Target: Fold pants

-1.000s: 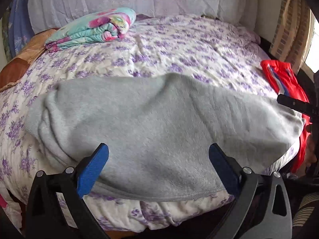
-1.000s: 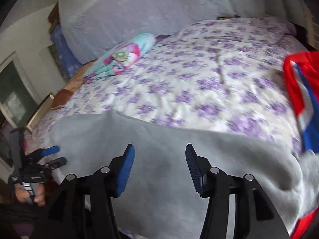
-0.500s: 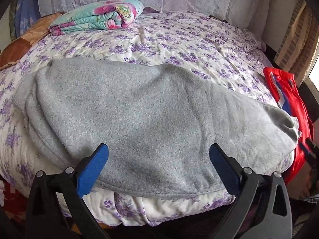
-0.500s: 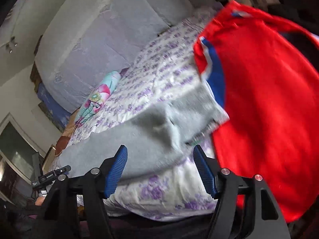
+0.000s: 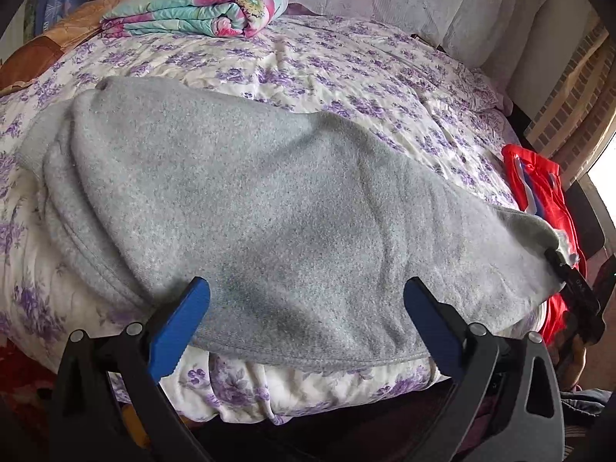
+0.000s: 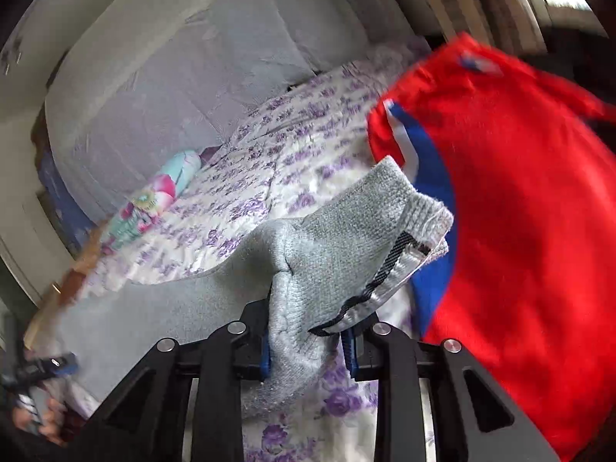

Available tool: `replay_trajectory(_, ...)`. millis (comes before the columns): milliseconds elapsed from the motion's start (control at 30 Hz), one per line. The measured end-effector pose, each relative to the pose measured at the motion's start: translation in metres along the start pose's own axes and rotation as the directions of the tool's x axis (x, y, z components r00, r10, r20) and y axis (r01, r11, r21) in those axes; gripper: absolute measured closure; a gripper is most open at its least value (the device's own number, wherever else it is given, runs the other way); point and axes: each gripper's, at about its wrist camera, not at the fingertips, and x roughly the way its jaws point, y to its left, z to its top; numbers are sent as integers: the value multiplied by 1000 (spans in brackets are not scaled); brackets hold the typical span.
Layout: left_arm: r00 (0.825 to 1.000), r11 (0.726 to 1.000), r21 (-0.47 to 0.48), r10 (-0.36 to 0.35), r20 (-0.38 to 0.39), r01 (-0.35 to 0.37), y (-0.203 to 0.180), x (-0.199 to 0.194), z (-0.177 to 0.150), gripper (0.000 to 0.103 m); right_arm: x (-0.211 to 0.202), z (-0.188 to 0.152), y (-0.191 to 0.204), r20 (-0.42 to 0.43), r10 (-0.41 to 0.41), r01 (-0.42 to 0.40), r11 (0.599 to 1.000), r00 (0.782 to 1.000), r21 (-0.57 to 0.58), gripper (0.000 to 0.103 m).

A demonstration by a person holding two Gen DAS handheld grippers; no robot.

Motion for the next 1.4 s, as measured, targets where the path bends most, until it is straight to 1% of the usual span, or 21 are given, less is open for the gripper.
replay_trajectory(67,1000,1000,-7,1,14,-1,3,-5,1,5,-16,14,58,92,-99,119,961,991,-251,75)
replay_trajectory(133,999,1000,-15,-1,34,2,7,-12,2,5,-21,16,119,174,-127,193,874,977,-446,75)
replay_trajectory(200,998,1000,-22,4,60,-3,10,-19,1,5,-11,6,178,208,-108,216,761,972,-612,72)
replay_trajectory(267,996,1000,-27,17,83,-15,14,-27,-1,5,13,-25,230,213,-97,228,604,972,-764,60)
replay_trajectory(333,995,999,-48,27,95,-23,22,-33,-6,5,40,-63,265,130,-64,145,480,989,-866,30)
replay_trajectory(400,995,996,-90,35,95,-26,36,-37,-11,5,65,-104,278,-12,-69,17,399,998,-917,32)
replay_trajectory(467,995,990,-139,39,91,-26,51,-39,-18,5,58,-110,278,23,-36,35,401,999,-916,35)
replay_trajectory(500,995,987,-158,41,90,-27,59,-40,-21,5,50,-104,277,-11,-21,-1,414,1000,-910,35)
replay_trajectory(567,995,981,-189,53,85,-36,71,-41,-25,5,25,-84,269,-89,65,-109,479,994,-871,35)
replay_trajectory(667,995,976,-215,52,82,-34,82,-41,-26,5,-11,-57,255,-119,180,-199,538,977,-819,35)
replay_trajectory(767,995,975,-222,43,88,-23,81,-38,-26,5,-5,-37,250,-167,155,-226,560,974,-797,48)
replay_trajectory(833,996,977,-212,27,83,-9,76,-34,-25,5,17,-36,252,-192,116,-224,539,975,-812,48)
replay_trajectory(900,997,980,-198,15,70,-1,69,-28,-27,5,45,-39,253,-269,70,-264,532,961,-805,48)
replay_trajectory(967,998,983,-185,6,60,6,64,-25,-28,5,65,-51,252,-308,24,-272,542,951,-795,58)
replay_trajectory(1000,998,984,-181,8,59,3,63,-25,-29,5,68,-50,251,-301,11,-257,554,954,-792,72)
replay_trajectory(1033,998,984,-179,13,64,-1,63,-27,-29,5,67,-48,250,-294,17,-250,570,956,-782,83)
replay_trajectory(1100,997,982,-186,20,76,-6,66,-30,-30,5,52,-32,247,-281,72,-265,616,957,-742,84)
replay_trajectory(1200,996,977,-212,17,83,1,74,-32,-29,5,31,-10,248,-224,169,-280,646,960,-710,85)
replay_trajectory(1300,996,972,-233,10,85,10,80,-30,-28,5,33,-29,265,-296,204,-359,571,933,-738,85)
replay_trajectory(1367,994,964,-264,8,107,21,86,-33,-28,5,60,-61,271,-348,115,-355,517,930,-779,83)
replay_trajectory(1400,992,958,-287,11,123,25,92,-37,-29,5,72,-74,270,-352,76,-339,512,933,-789,81)
